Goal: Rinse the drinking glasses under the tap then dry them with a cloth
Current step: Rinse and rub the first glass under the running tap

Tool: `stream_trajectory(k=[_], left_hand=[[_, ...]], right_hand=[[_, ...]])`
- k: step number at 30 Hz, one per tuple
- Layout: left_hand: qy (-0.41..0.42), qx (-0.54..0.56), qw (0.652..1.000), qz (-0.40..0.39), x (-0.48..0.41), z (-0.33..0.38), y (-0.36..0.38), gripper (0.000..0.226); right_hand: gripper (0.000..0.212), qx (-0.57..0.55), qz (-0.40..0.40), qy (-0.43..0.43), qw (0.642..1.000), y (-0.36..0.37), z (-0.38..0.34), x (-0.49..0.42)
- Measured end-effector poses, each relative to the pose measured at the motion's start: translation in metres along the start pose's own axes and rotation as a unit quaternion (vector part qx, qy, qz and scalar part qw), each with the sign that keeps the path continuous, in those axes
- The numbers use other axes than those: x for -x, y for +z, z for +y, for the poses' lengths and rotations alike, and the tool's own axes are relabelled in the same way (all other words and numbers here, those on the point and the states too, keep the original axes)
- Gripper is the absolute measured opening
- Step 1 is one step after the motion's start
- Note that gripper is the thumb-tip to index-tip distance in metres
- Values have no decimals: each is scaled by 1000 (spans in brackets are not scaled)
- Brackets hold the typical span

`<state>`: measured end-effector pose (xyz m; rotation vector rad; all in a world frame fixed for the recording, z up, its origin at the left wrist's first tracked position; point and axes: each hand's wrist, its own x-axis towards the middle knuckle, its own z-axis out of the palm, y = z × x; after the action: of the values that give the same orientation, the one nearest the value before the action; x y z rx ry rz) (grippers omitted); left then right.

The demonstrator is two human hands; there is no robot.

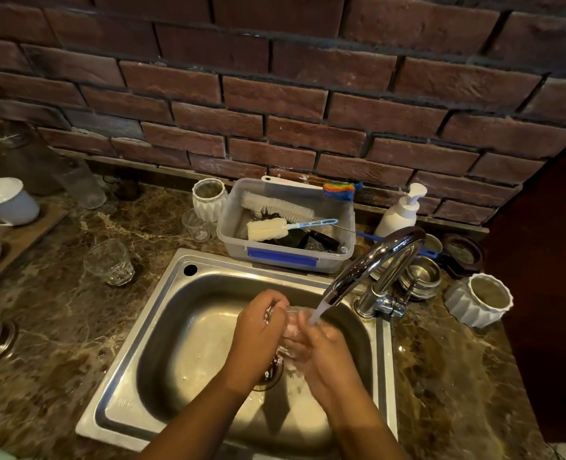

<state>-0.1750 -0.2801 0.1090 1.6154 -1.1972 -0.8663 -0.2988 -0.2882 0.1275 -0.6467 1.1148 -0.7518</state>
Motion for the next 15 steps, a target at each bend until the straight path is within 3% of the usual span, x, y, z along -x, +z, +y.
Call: stream_trajectory(k=[2,4,5,6,8,9,10,11,13,15], left_hand=[[-128,82,988,-19,-2,7,4,20],[-273,213,937,-40,-4,11,5,22],[-338,285,895,-54,-6,12,3,22],[-392,347,849,-78,-6,14,0,24],[-451,436,769,-126,-4,14,-4,28],[-468,463,740,-142,-3,14,-4,33],[-481,479,719,-152,-2,12,-3,36],[-487,486,709,-157,-1,13,-3,36],[-470,478,728,-143,-1,13,2,27],[-427,388,814,-70,-2,10,11,20]], right_hand=[[27,179,4,-94,979,-3,-4,-1],[31,341,-34,-187,920,-7,-9,2],[31,428,-63,-240,869,-9,-12,4],[30,528,-98,-281,796,-9,-17,7],[29,709,-146,-304,619,-5,-25,12],[29,754,-162,-298,562,-6,-28,13],[28,768,-176,-302,537,-8,-31,14],[27,761,-181,-315,538,-11,-33,15],[33,718,-172,-326,590,-19,-28,11],[41,630,-131,-298,705,-25,-13,5]])
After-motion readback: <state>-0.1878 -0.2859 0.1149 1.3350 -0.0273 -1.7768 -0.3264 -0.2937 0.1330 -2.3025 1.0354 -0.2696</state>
